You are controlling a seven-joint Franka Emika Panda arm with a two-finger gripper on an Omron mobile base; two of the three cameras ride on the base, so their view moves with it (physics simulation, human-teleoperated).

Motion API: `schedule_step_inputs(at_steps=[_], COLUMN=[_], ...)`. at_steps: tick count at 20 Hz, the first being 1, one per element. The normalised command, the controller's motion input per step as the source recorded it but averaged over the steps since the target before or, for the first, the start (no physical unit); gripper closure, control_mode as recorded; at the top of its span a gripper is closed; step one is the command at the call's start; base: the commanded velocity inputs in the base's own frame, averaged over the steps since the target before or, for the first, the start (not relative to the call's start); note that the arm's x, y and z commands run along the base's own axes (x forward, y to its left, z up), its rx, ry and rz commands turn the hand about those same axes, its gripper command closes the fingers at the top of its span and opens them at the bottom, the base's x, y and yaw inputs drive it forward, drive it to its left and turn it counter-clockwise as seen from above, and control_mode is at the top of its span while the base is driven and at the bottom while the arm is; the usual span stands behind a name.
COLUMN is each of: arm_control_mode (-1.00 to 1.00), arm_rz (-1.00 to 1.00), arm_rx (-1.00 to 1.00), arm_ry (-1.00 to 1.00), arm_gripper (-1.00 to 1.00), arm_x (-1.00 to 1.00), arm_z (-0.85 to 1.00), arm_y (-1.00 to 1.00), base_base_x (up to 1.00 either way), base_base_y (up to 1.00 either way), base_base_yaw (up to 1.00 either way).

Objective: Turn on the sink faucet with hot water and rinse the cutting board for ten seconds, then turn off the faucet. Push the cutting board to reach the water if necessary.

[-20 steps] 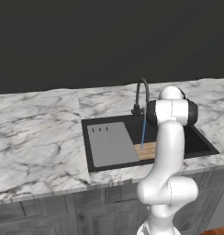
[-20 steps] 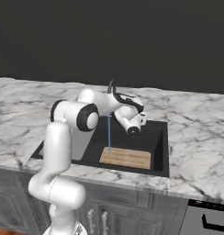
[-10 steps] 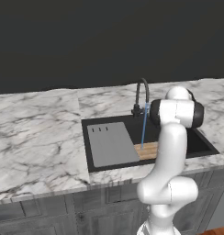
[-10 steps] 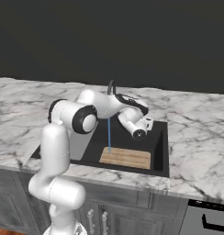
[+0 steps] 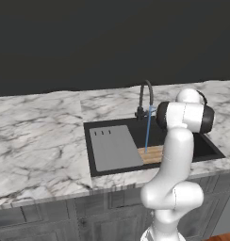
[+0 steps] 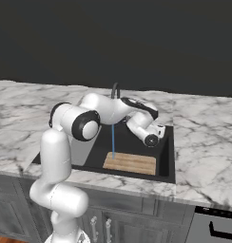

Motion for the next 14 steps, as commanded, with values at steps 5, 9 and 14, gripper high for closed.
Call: schedule_step_inputs(at_steps=[5,9,14], arm_control_mode=[-1.00,-1.00,-1.00], arm_rz=[0.00,0.03,0.04], arm_rx=[0.00,0.01,0.00], arm_ry=[0.00,0.00,0.08], arm_gripper=[1.00,1.00,1.00], arm_x=[0.13,0.28,0.18], arm_z=[0.05,0.01,0.00], arm_y=[0.00,0.00,0.00], base_base_x=[0.00,0.00,0.00], base_base_y=[0.00,0.00,0.00], base_base_yaw=[0.00,0.00,0.00])
